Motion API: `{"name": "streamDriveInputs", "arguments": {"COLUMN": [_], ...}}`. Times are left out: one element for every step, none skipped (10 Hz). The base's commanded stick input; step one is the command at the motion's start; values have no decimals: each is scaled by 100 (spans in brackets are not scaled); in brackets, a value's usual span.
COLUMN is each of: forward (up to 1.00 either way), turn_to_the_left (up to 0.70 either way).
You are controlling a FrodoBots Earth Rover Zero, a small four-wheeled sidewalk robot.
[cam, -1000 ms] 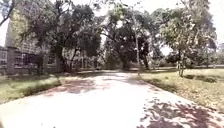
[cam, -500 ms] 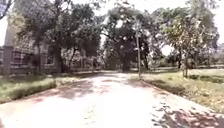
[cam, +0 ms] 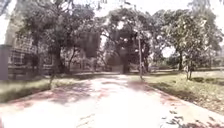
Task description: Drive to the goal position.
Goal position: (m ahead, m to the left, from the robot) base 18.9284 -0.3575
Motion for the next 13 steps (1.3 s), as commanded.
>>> {"name": "streamDriveInputs", "arguments": {"forward": [70,70,70,70,70,70,70,70,70,70,70,70,70], "turn_to_the_left": [0,0,0,0,0,0,0,0,0,0,0,0,0]}}
